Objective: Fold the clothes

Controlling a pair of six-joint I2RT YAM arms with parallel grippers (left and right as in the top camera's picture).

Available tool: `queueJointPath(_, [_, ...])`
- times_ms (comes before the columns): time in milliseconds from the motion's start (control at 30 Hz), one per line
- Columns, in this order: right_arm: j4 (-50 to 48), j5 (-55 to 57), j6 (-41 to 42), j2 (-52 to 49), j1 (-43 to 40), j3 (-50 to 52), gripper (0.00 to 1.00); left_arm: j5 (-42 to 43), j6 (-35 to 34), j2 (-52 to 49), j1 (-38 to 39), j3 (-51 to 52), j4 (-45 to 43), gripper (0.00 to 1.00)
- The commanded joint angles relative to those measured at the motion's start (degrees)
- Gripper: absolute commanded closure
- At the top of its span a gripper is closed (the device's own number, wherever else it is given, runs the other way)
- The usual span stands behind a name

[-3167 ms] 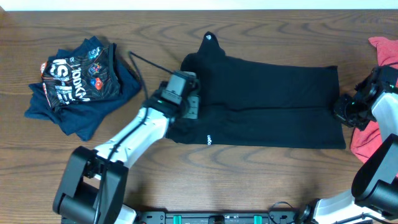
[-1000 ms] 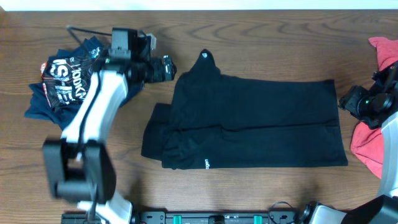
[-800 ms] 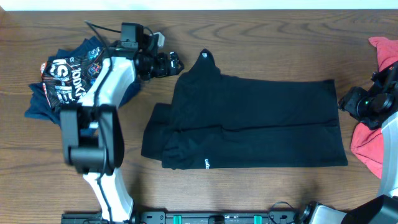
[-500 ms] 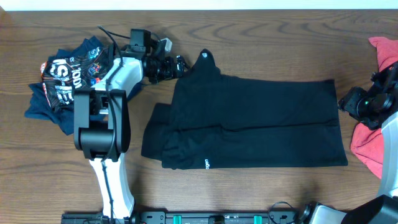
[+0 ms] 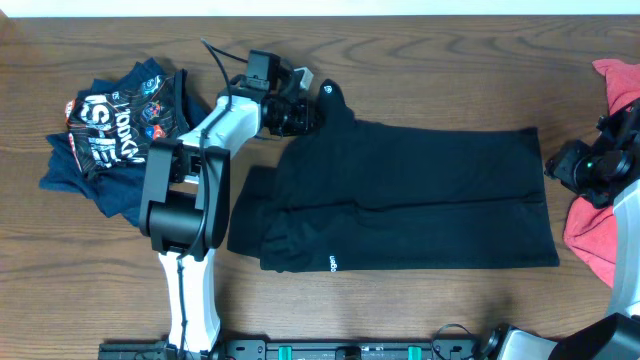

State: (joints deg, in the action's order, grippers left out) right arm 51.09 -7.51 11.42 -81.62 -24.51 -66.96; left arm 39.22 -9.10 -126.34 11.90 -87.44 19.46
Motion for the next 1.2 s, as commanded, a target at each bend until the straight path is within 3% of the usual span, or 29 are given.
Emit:
queueJointPath(0, [-0.76,0.44,-0.81,-0.20,-0.55,0.22,0.47,-0.04,-0.20,0.15,-1.60,-0.90,-0.55,0.87])
queueJointPath(233, [-6.78,0.37,-0.81,-5.46,-0.50,0.22,0.56,-0.83,-2.43,1.75,-2.47,-0.90,-0.26,0.91])
queueJointPath(500, [-21.16,-1.75,-0.83,-17.07,-0.04,0.22,0.47,-0.85,-2.60,3.32,-2.34,-0.90,2.12,0.92])
queueJointPath(1167, [-45.77,-3.65,-0.74,-35.69,4.61,0.22,0.45,-0.85,-3.28,4.44,-2.45,-0.87,3.19,0.91])
